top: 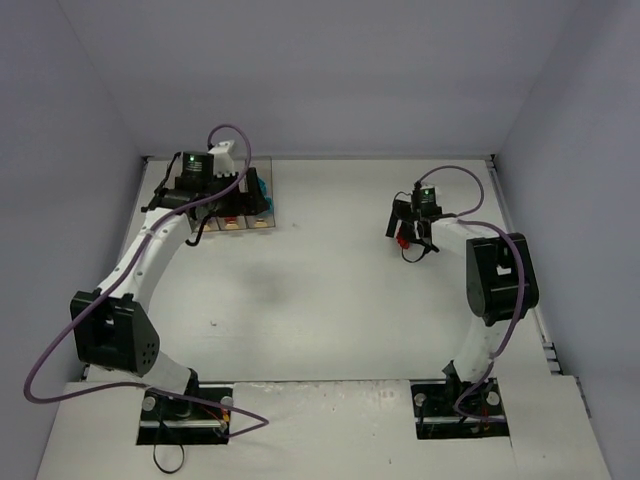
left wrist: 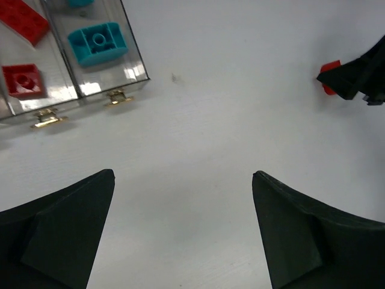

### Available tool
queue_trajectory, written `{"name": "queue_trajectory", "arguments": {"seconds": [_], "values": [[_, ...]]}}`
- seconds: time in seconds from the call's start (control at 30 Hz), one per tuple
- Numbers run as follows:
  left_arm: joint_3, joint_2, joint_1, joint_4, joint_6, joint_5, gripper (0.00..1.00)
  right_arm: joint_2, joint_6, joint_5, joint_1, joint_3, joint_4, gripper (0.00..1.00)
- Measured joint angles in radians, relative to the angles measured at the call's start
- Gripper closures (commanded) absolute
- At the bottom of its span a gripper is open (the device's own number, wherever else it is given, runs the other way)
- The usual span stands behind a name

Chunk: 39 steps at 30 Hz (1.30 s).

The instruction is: Sort the legos into containers by color

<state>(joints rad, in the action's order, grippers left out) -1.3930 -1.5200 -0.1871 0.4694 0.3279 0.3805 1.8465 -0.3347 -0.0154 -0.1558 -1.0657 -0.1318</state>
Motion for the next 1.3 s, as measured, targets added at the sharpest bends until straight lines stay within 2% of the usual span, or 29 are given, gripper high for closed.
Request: {"name": "queue_trajectory", "arguments": {"seconds": [0.1,0.27,0.37,0.4,0.47,0.5,0.67,0.9,1.07,1.3], "values": [[0.041,0.026,-0.016,-0.006,0.019,0.041,0.09,0.008,0.016,-0.016,-0.001,0.0,-0.003,0.3],[0.095,0.036,-0.022,-0.01,0.05,0.106,0.09,0.01,0.053,-0.022,-0.008,0.006,-0.027,0.48],[0.119,0.038,-0.022,-0.012,0.07,0.138,0.09,0.009,0.083,-0.026,-0.018,0.017,-0.044,0.64],[0.126,0.039,-0.022,-0.017,0.077,0.148,0.09,0.006,0.095,-0.026,-0.023,0.022,-0.053,0.75],[0.135,0.042,-0.022,-0.022,0.091,0.166,0.09,-0.002,0.116,-0.027,-0.033,0.037,-0.069,0.88],[0.14,0.045,-0.022,-0.029,0.098,0.172,0.09,-0.01,0.129,-0.028,-0.04,0.048,-0.074,0.99],[0.148,0.067,-0.023,-0.05,0.138,0.2,0.09,-0.11,0.205,-0.063,-0.12,0.156,-0.116,1.0],[0.148,0.074,-0.059,-0.118,0.23,0.254,0.09,-0.396,0.283,-0.203,-0.314,0.298,-0.267,1.0],[0.148,0.074,-0.119,-0.201,0.313,0.299,0.09,-0.522,0.293,-0.299,-0.329,0.303,-0.352,1.0],[0.137,0.039,-0.199,-0.355,0.425,0.326,0.09,-0.555,0.315,-0.37,-0.37,0.263,-0.364,1.0]]}}
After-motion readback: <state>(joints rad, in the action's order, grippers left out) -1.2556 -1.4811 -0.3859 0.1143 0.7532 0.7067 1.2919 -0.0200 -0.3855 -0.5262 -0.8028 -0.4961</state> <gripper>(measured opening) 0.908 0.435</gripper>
